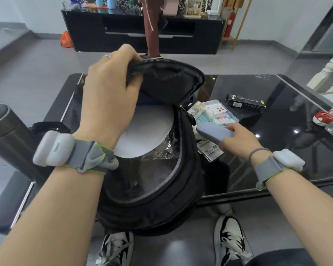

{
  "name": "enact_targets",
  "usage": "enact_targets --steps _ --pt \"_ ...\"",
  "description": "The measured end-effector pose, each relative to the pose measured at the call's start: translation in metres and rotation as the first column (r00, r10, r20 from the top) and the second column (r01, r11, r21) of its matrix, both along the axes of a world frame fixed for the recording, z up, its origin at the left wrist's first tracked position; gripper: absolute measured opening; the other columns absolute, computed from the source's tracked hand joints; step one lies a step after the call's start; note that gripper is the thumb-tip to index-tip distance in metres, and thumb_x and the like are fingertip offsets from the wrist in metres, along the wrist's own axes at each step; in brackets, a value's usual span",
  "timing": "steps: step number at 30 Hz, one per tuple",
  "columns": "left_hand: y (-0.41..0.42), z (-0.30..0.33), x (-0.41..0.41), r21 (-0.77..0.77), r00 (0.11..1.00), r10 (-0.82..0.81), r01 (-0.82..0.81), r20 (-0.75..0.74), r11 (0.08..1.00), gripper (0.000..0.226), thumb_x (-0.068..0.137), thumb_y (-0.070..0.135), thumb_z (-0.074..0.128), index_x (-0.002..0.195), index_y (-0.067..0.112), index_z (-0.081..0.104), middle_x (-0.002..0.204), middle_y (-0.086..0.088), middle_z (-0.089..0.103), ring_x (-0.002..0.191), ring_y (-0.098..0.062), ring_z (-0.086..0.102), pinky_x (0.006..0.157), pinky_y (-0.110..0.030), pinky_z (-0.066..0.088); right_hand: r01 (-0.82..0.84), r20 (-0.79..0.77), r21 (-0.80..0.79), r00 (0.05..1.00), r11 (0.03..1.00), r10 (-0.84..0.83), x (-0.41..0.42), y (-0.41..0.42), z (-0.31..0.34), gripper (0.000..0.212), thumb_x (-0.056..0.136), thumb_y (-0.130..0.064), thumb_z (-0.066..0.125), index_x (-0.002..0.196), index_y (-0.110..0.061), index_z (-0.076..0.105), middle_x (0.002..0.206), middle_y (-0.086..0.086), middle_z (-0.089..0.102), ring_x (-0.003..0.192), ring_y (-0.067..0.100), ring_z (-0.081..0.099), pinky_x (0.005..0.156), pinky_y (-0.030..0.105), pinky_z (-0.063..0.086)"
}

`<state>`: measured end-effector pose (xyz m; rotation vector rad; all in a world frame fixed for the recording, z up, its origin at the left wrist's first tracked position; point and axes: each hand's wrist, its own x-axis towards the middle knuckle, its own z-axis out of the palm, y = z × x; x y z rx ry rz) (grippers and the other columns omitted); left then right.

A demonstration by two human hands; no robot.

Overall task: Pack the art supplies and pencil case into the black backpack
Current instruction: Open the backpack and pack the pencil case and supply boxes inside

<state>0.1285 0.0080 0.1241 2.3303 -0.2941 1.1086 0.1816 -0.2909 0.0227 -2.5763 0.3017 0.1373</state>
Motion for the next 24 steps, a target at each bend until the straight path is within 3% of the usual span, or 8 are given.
enact_targets --steps 5,8,11,15,18,20,22,24 --pt "0.011 0.015 -0.001 -0.005 0.999 0.018 -0.018 0.042 1.0 0.013 0.092 0.016 0.057 0.1 0.01 0.065 0.088 -0.006 0.067 0.085 -0.027 0.06 0.075 -0.046 0.046 -0.272 0.046 -0.22 0.956 0.937 0.289 -0.013 0.028 0.041 0.057 0.067 -0.018 0.064 0.121 -0.032 0.055 0.11 -0.002 0.057 0.097 0.022 0.055 0.079 0.032 0.048" --pt "0.021 0.025 -0.003 -0.028 0.996 0.038 -0.036 0.078 0.999 0.016 0.089 0.02 0.058 0.1 0.012 0.068 0.089 -0.007 0.069 0.088 -0.028 0.062 0.078 -0.047 0.047 -0.26 0.048 -0.403 0.951 0.878 0.304 -0.025 0.037 0.073 0.047 0.07 -0.022 0.061 0.116 -0.031 0.056 0.108 0.001 0.059 0.099 0.027 0.055 0.083 0.037 0.05" --pt "0.023 0.024 -0.006 -0.021 0.997 0.021 -0.02 0.072 1.0 0.016 0.088 0.02 0.059 0.098 0.013 0.069 0.087 -0.004 0.069 0.087 -0.025 0.062 0.078 -0.046 0.047 -0.275 -0.029 -0.476 0.954 0.835 0.298 -0.042 0.044 0.112 0.035 0.074 -0.024 0.06 0.108 -0.029 0.053 0.1 0.0 0.06 0.089 0.024 0.056 0.075 0.035 0.05" --pt "0.024 0.025 -0.005 -0.029 0.997 0.004 -0.002 0.074 1.0 0.015 0.087 0.019 0.059 0.096 0.013 0.069 0.086 -0.002 0.069 0.086 -0.025 0.063 0.078 -0.045 0.048 -0.505 -0.273 -0.334 0.86 0.795 0.432 -0.088 0.071 0.158 0.033 0.071 -0.026 0.062 0.101 -0.038 0.053 0.083 -0.009 0.062 0.074 0.008 0.059 0.062 0.033 0.052" --pt "0.023 0.025 -0.005 -0.009 0.996 0.004 -0.003 0.087 1.0 0.015 0.087 0.018 0.059 0.095 0.012 0.069 0.086 -0.002 0.069 0.085 -0.025 0.062 0.076 -0.045 0.047 -0.66 -0.221 -0.207 0.751 0.723 0.622 -0.096 0.109 0.155 0.045 0.066 -0.031 0.064 0.106 -0.046 0.053 0.08 -0.017 0.062 0.066 -0.002 0.057 0.051 0.018 0.042" --pt "0.022 0.025 -0.005 0.011 0.996 -0.007 0.006 0.089 1.0 0.014 0.086 0.018 0.058 0.095 0.012 0.068 0.087 -0.002 0.068 0.087 -0.025 0.062 0.076 -0.045 0.047 -0.697 -0.079 -0.149 0.716 0.702 0.694 -0.079 0.138 0.127 0.061 0.07 -0.024 0.066 0.126 -0.04 0.049 0.104 -0.016 0.061 0.088 0.003 0.058 0.063 0.014 0.042" --pt "0.021 0.024 -0.006 0.023 0.996 -0.034 0.032 0.086 0.999 0.015 0.086 0.016 0.058 0.095 0.011 0.068 0.087 -0.003 0.068 0.087 -0.025 0.062 0.076 -0.046 0.047 -0.667 0.046 -0.075 0.74 0.741 0.671 -0.05 0.166 0.086 0.068 0.075 -0.018 0.065 0.137 -0.028 0.042 0.126 0.0 0.056 0.114 0.019 0.053 0.084 0.023 0.044" --pt "0.02 0.023 -0.007 0.026 0.995 -0.058 0.056 0.079 0.998 0.016 0.086 0.016 0.057 0.095 0.011 0.068 0.089 -0.002 0.068 0.088 -0.025 0.062 0.075 -0.047 0.047 -0.604 0.1 -0.043 0.79 0.796 0.605 -0.017 0.183 0.047 0.069 0.075 -0.022 0.062 0.14 -0.026 0.038 0.133 0.01 0.051 0.125 0.031 0.045 0.098 0.035 0.042"
